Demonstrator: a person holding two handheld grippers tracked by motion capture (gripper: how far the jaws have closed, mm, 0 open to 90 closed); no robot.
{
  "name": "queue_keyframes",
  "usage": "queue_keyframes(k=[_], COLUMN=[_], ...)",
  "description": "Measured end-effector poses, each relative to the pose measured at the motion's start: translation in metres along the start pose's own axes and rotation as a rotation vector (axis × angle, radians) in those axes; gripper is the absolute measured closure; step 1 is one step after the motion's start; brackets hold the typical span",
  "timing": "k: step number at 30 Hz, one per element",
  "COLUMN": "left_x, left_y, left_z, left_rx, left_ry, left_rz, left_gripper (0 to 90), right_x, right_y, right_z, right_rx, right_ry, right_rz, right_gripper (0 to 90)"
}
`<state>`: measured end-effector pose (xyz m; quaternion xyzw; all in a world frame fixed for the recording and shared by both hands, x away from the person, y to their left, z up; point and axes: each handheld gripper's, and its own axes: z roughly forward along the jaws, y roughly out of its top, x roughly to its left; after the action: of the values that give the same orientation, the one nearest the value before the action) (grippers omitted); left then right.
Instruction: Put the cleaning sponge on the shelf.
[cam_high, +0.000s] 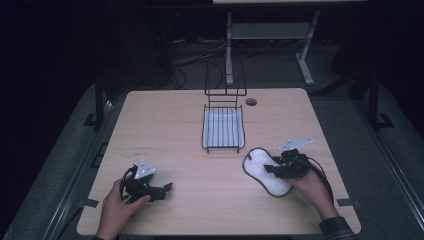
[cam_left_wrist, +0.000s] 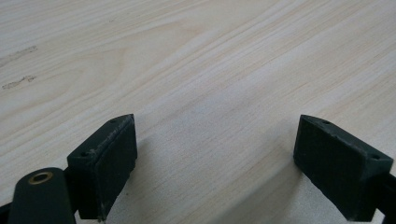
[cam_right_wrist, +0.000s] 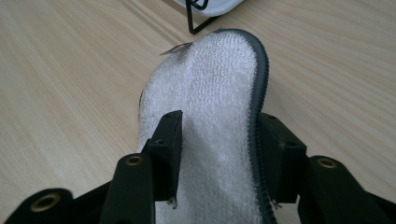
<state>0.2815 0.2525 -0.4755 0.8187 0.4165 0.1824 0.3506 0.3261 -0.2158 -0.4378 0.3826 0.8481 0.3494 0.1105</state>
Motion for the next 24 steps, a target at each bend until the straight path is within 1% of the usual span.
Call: queue_keyframes(k=[4, 5, 6, 8, 10, 16, 17, 24], left_x=[0.0, 0.0, 0.0, 0.0, 0.0, 0.0, 0.0, 0.0], left_y=[0.0, 0.0, 0.0, 0.0, 0.0, 0.0, 0.0, 0.0], left_z=[0.0, 0.0, 0.0, 0.0, 0.0, 0.0, 0.0, 0.0], left_rx=[0.0, 0.0, 0.0, 0.0, 0.0, 0.0, 0.0, 0.0], left_ry=[0.0, 0.0, 0.0, 0.0, 0.0, 0.0, 0.0, 0.0], left_rz=[0.001, 0.001, 0.0, 0.0, 0.0, 0.0, 0.0, 0.0], left_gripper=[12.7, 12.7, 12.7, 12.7, 12.7, 12.7, 12.7, 12.7], right_x=[0.0, 0.001, 0.002, 0.001, 0.0, -0.001, 0.0, 0.003], right_y=[0.002, 0.002, 0.002, 0.002, 0.002, 0.002, 0.002, 0.003], right_z=[-0.005, -0.006, -0.007, -0.009, -0.011, -0.015, -0.017, -0.022], right_rx=[-0.023, -0.029, -0.031, -0.035, -0.045, -0.07, -0.081, -0.11], right_ry=[0.015, 0.015, 0.02, 0.027, 0.045, 0.079, 0.09, 0.111], right_rz=[0.0, -0.002, 0.008, 0.006, 0.013, 0.024, 0.026, 0.013], right_gripper=[61.5, 62.0, 62.8, 64.3, 66.3, 70.7, 72.5, 76.0])
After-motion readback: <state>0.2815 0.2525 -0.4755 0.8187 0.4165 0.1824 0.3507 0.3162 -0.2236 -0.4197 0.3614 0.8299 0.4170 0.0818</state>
